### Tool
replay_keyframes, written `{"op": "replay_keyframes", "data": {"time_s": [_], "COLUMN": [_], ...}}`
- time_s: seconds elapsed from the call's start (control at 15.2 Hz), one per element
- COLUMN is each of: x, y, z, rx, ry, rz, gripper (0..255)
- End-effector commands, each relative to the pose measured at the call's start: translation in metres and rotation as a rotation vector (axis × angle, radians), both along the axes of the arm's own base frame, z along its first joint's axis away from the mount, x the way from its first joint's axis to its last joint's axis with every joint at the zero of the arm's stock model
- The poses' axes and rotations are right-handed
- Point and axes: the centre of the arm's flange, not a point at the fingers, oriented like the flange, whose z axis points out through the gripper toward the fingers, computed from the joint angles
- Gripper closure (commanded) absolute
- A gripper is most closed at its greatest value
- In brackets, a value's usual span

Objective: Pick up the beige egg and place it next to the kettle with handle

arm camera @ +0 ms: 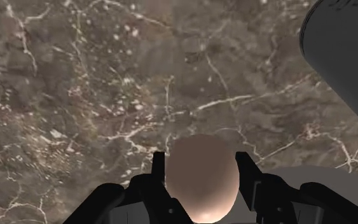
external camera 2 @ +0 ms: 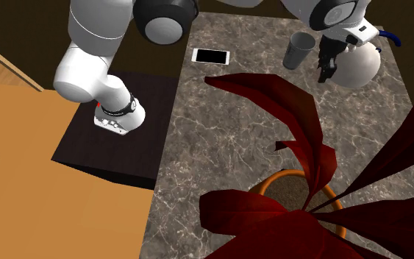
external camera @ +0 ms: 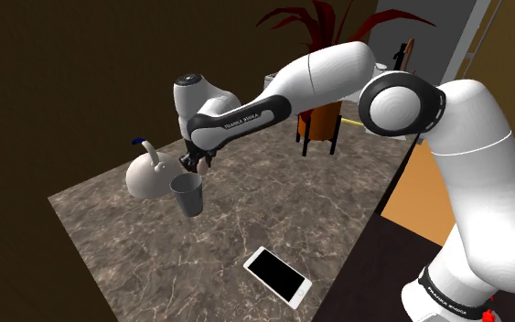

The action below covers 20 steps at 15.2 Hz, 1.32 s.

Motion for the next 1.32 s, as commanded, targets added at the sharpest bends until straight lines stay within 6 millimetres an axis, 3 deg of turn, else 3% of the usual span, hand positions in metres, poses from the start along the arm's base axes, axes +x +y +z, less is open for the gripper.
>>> {"op": "replay_keyframes", "data": {"time_s": [0.0, 0.26, 0.73, 0.79, 1.12, 1.25], "x": [0.000, 0.000, 0.000, 0.000, 0.000, -0.006], "y": [0.001, 0.001, 0.001, 0.001, 0.001, 0.004], "z": [-0.011, -0.029, -0.029, -0.029, -0.029, -0.003], "rx": [0.000, 0.000, 0.000, 0.000, 0.000, 0.000], "ry": [-0.001, -0.001, -0.001, -0.001, -0.001, -0.001], "rz": [0.000, 0.000, 0.000, 0.000, 0.000, 0.000], "gripper": [255, 255, 255, 0, 0, 0]}}
